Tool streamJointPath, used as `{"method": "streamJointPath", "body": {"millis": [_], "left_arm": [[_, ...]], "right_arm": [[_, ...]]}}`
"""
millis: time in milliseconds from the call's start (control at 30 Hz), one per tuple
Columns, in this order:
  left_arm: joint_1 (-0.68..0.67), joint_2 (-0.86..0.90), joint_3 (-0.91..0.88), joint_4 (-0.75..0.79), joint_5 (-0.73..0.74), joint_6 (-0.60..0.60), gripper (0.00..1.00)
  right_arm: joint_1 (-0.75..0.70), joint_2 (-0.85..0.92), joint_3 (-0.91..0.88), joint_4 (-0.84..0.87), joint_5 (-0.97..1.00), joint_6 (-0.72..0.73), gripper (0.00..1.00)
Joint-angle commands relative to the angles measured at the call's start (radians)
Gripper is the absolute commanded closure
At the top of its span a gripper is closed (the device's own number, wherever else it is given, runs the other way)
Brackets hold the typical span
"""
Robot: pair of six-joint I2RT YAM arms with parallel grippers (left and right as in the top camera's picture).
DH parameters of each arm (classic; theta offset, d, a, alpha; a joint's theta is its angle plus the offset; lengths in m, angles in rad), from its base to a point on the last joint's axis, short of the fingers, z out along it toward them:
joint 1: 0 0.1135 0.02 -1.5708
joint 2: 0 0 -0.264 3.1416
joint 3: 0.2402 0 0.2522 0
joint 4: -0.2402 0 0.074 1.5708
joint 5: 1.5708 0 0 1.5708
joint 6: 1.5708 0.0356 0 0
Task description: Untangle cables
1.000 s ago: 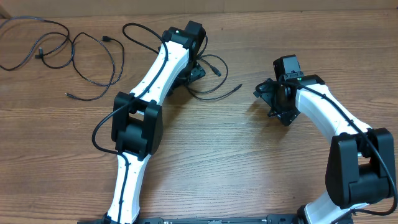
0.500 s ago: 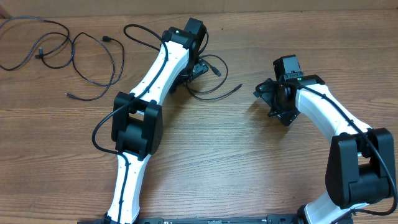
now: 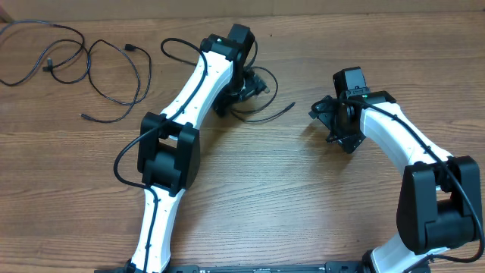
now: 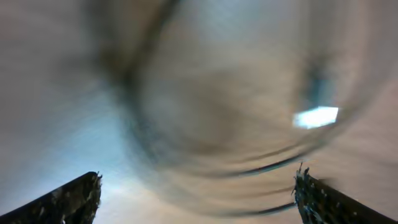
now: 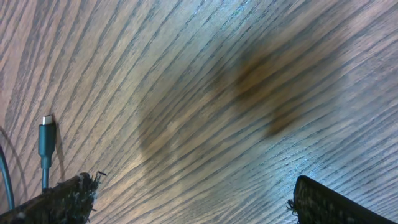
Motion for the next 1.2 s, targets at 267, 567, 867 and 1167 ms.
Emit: {"method": "streamJointPath", "body": {"millis": [267,567,867,1167], "left_arm": [[-0.09,0.012,-0.002,-0.026,-0.036,0.166,0.0],[-0.116,0.028,-0.01,-0.179,-0.291,-0.184,0.07],[-0.084,0.041,-0.037,-0.183,-0.405,-0.319,0.01],[-0.083,0.041,-0.196,0.005,-0.512,-0.214,0.02]], "right_arm": [[-0.002,0.0,0.006,0.002,-0.002,-0.004,0.0],[-0.002,-0.001,0.006,0.002,-0.002,-0.004,0.0],[-0.002,0.0,0.006,0.002,-0.002,-0.004,0.0],[-0.002,0.0,0.006,0.002,-0.002,-0.004,0.0]]}}
